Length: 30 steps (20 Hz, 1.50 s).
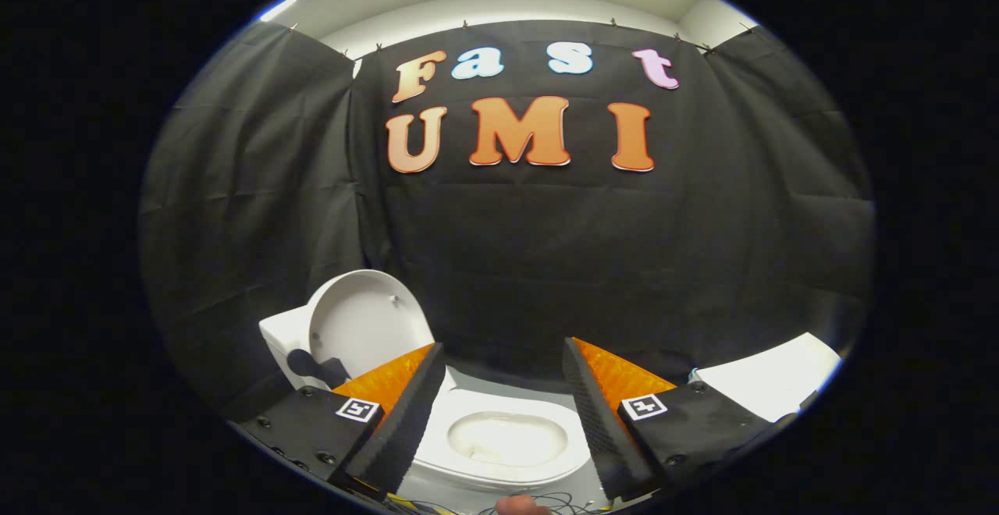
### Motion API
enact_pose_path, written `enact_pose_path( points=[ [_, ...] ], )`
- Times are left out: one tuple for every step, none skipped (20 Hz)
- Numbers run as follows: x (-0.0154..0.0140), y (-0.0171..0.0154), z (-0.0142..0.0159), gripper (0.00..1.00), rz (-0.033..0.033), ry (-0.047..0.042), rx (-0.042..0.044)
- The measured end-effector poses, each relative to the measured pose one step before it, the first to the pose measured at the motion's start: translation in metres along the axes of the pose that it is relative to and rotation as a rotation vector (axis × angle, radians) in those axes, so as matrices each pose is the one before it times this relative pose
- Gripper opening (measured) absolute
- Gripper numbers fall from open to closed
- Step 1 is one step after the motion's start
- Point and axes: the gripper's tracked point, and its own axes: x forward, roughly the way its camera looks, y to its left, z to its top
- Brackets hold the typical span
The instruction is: Open the toilet lid.
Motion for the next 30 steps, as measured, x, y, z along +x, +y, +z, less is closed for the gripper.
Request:
enact_pose_path(
  points=[
    [-0.00710, -0.01659, -0.00348, 0.97, -0.01908, 0.00385, 0.00520],
    [-0.00586, -0.01596, -0.00278, 0.97, -0.01401, 0.00199, 0.00587],
    [-0.00586, -0.01449, -0.00140, 0.97, -0.01470, -0.00270, 0.00322],
    [-0.00541, -0.01554, -0.00104, 0.97, -0.01721, -0.00675, 0.00178],
    [-0.00560, -0.01623, 0.00018, 0.97, -0.01836, -0.01021, 0.00885],
    [-0.00490, -0.01484, -0.00123, 0.97, -0.01671, -0.01027, 0.01152],
    [-0.00344, -0.01550, -0.00293, 0.97, -0.02190, -0.00565, 0.01029],
    [-0.00290, -0.01522, -0.00484, 0.97, -0.02187, -0.00310, 0.00595],
    [-0.00251, -0.01413, -0.00284, 0.97, -0.02182, -0.00444, 0.00540],
    [-0.00342, -0.01230, -0.00433, 0.97, -0.01820, -0.00174, 0.00468],
    [-0.00242, -0.01000, -0.00310, 0.97, -0.01410, -0.00048, 0.00558],
    [-0.00204, -0.00848, -0.00361, 0.97, -0.01072, 0.00025, 0.00209],
    [0.00021, -0.00648, -0.00269, 0.97, -0.00832, -0.00095, -0.00176],
    [-0.00045, -0.00604, -0.00217, 0.97, -0.00760, -0.00206, -0.00270],
    [-0.00028, -0.00478, -0.00213, 0.97, -0.00327, -0.00048, -0.00253],
    [-0.00185, -0.00388, -0.00308, 0.97, -0.00047, 0.00032, -0.00322],
    [-0.00211, -0.00304, -0.00347, 0.97, -0.00079, -0.00193, -0.00577],
    [-0.00248, -0.00415, -0.00332, 0.97, -0.00551, -0.00835, -0.00787],
    [-0.00102, -0.00677, -0.00188, 0.97, -0.01297, -0.01386, -0.00440],
    [-0.00136, -0.00454, -0.00128, 0.97, -0.00991, -0.01677, 0.00091],
    [-0.00202, -0.00295, -0.00449, 0.97, -0.00734, -0.00699, -0.00485],
    [-0.00250, -0.00630, -0.00530, 0.97, -0.01905, -0.00594, -0.00489],
    [-0.00113, -0.00971, -0.00386, 0.97, -0.02300, -0.01201, 0.00817],
    [-0.00081, -0.00611, -0.00233, 0.97, -0.01903, -0.01083, 0.01227],
    [0.00192, -0.00595, -0.00488, 0.97, -0.02178, 0.00551, 0.01064],
    [0.00192, -0.00476, -0.00832, 0.97, -0.01308, 0.01660, 0.00612],
    [0.00213, -0.00213, -0.00625, 0.97, -0.00971, 0.01527, 0.00782],
    [0.00217, -0.00237, -0.00294, 0.97, -0.00440, 0.01116, 0.00659],
    [0.00113, -0.00168, -0.00330, 0.97, -0.00352, 0.00773, 0.00314],
    [0.00104, -0.00173, -0.00139, 0.97, -0.00381, 0.00363, 0.00042]
  ],
)
